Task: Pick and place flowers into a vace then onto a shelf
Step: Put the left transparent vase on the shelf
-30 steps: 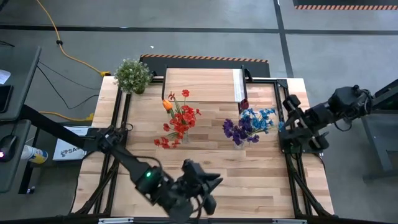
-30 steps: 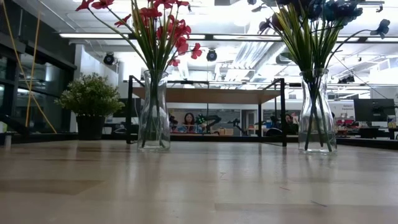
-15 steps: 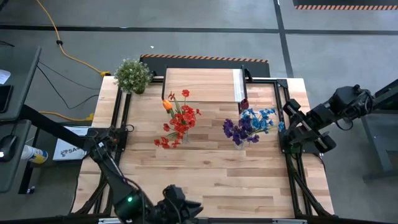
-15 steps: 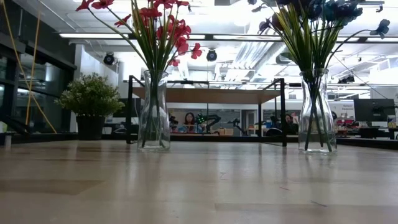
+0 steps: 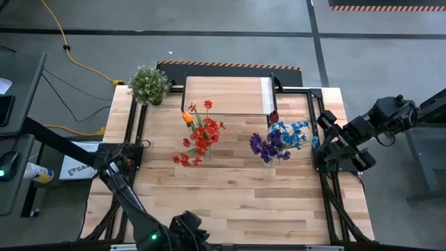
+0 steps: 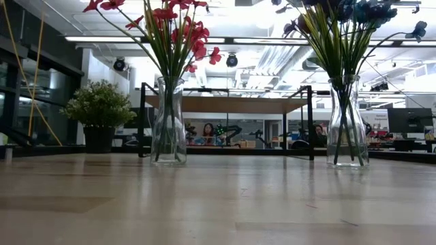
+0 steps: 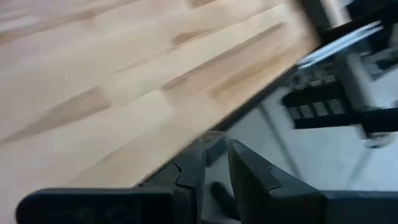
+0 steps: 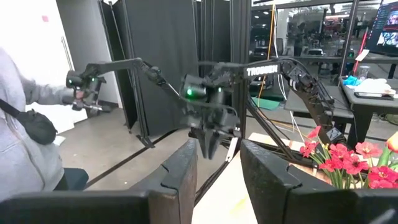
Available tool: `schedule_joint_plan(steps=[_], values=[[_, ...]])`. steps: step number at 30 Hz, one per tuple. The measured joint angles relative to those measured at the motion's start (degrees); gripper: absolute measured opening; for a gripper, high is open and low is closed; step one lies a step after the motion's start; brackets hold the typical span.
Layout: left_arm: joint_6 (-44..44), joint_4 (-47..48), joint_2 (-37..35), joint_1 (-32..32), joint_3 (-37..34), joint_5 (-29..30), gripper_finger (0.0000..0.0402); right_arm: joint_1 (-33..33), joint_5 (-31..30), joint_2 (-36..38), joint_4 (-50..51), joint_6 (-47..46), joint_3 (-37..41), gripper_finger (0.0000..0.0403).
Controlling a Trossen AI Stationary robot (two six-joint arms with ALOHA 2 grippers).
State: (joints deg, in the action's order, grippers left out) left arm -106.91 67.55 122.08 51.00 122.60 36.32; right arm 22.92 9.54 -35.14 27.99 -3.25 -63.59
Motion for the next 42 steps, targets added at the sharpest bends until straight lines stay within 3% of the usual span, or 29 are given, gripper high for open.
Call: schedule_joint_plan(steps=[13,21,29,35,38,42], values=[[-5.2,0.3,0.0,-0.1,-17.8,0.5,0.0104,0.0,-1.3,-0.1,0.0,-2.3,0.0,0.0114],[-15.8,0.1,0.0,-1.2,-27.1,0.4,0.0104,0.0,-6.1,-0.1,0.0,-2.3,0.0,0.0114],[-15.8,1.2,0.0,-3.3,-28.7,0.5,0.0104,0.0,-7.8,-0.1,0.0,-1.6,0.0,0.0114],[-13.8,3.4,0.0,-5.6,-28.7,5.4,0.0106,0.0,-7.9,-0.1,0.0,-0.7,0.0,0.0114],[-13.0,3.3,0.0,-6.8,-28.6,6.9,0.0127,0.0,-7.7,-0.1,0.0,-0.3,0.0,0.0114],[-12.9,3.1,0.0,-8.1,-28.6,7.5,0.0191,0.0,-7.7,-0.1,0.0,-0.2,0.0,0.0114]])
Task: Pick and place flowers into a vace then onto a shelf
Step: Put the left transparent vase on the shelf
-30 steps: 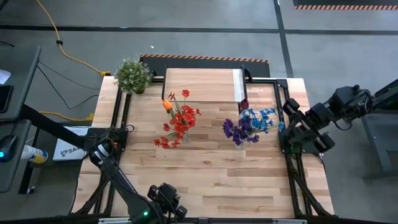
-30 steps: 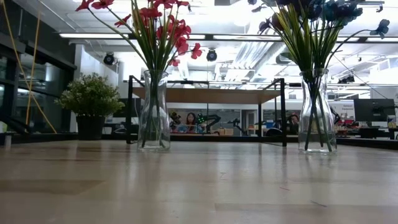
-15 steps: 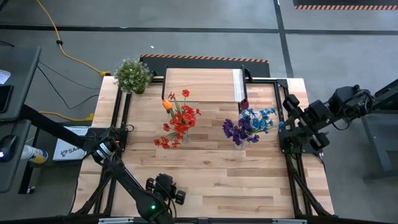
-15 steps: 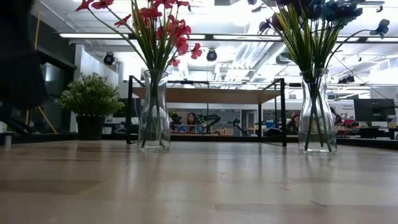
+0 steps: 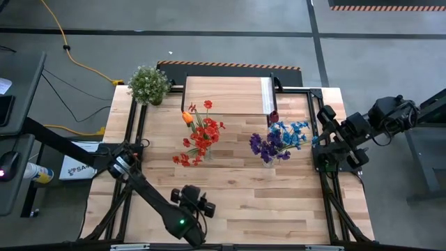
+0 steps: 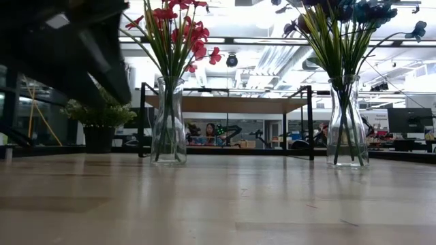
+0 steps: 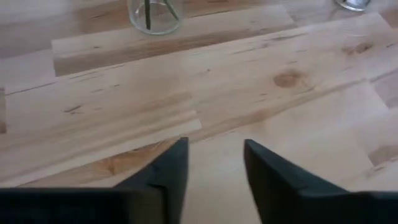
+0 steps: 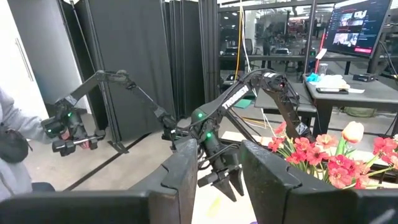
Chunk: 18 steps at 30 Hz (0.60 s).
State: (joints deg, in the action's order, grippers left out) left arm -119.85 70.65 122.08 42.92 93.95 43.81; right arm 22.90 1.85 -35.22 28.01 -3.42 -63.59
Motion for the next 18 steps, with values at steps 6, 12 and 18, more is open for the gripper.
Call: schedule_joint_plan(steps=[6,12,18], values=[[2.6,0.0,0.0,-0.7,0.0,-0.1,0.0314,0.0,0.0,0.0,0.0,0.0,0.0,0.0114],[10.6,0.9,0.0,-0.5,0.0,-3.2,0.0394,0.0,0.0,0.0,0.0,-0.1,0.0,0.0114],[7.2,1.4,0.0,-0.5,0.0,2.6,0.0367,0.0,0.1,0.0,0.0,-0.2,0.0,0.0114]])
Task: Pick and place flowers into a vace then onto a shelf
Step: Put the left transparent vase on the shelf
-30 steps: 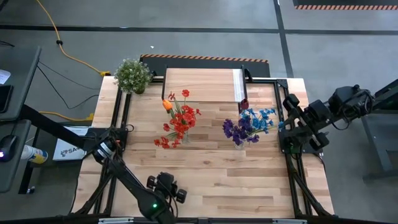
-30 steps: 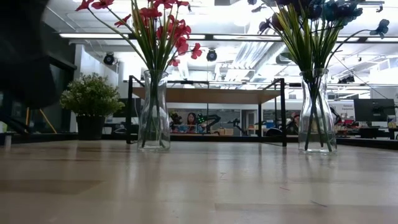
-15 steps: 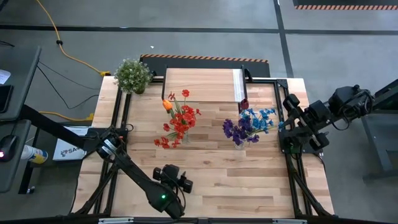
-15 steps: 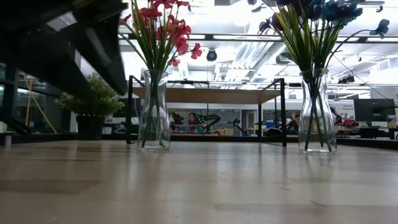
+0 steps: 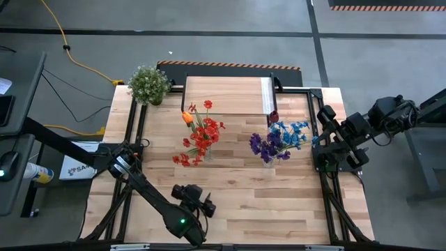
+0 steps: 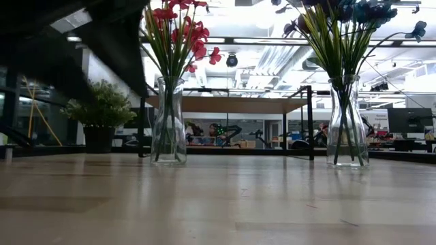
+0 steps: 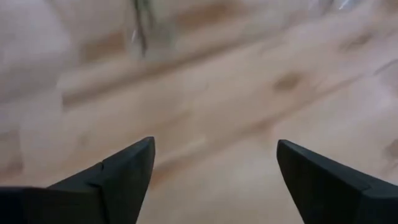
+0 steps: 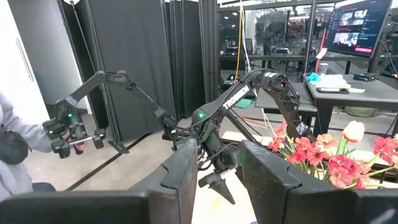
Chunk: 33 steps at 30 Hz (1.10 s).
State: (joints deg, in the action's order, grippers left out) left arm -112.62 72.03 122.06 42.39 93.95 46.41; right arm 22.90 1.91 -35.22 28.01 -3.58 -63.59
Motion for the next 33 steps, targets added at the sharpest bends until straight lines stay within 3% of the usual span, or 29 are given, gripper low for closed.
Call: schedule_joint_plan(steps=[6,12,33], values=[[4.4,-0.4,-0.1,-0.3,-0.9,13.6,0.0343,0.0,0.4,0.0,0.0,0.0,0.0,0.0114],[4.4,-7.4,-0.1,-0.8,-5.8,18.8,0.0337,0.0,2.0,0.0,0.0,-0.5,0.0,0.0114],[2.4,-4.5,-0.1,-7.3,-14.2,21.9,0.0344,0.0,2.5,0.0,0.0,-1.1,0.0,0.0114]])
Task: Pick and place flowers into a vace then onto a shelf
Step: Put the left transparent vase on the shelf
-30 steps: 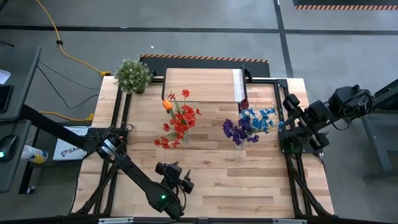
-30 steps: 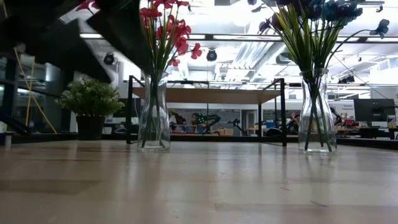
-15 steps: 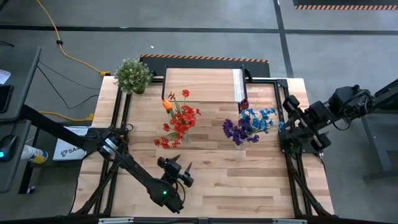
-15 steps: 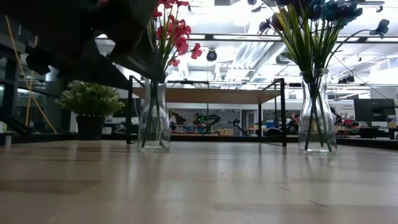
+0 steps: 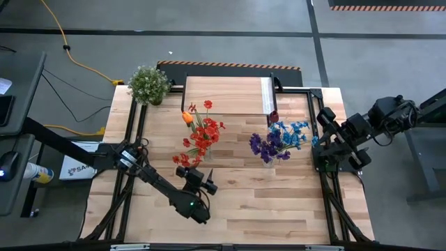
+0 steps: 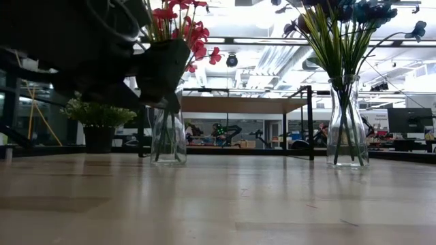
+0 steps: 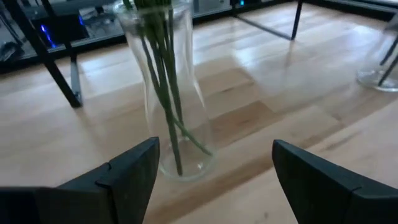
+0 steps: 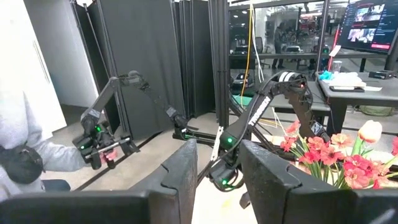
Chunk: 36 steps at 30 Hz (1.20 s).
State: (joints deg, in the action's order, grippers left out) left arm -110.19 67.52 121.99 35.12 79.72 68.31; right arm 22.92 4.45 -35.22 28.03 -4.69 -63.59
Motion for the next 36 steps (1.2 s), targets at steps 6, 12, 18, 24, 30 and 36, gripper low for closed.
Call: schedule_joint_plan(steps=[6,12,18,24,30,36], values=[[0.4,0.2,0.0,-1.9,-0.3,2.9,0.0344,0.0,0.0,0.0,0.0,1.0,0.0,0.0114],[0.4,2.1,0.0,-3.4,-0.3,4.3,0.0344,0.0,-0.4,0.0,0.0,1.2,0.0,0.0114],[0.4,3.2,0.0,-4.1,-0.3,5.5,0.0344,0.0,-0.4,0.0,0.0,1.2,0.0,0.0114],[0.4,3.3,0.0,-5.1,-0.3,7.1,0.0344,0.0,-0.4,0.0,0.0,1.2,0.0,0.0114],[0.4,4.1,0.0,-6.9,-0.4,9.0,0.0344,0.0,-0.4,0.0,0.0,0.8,0.0,0.0114],[0.4,4.0,0.0,-8.7,-0.4,9.4,0.0344,0.0,-0.4,0.0,0.5,0.7,0.0,0.0114]])
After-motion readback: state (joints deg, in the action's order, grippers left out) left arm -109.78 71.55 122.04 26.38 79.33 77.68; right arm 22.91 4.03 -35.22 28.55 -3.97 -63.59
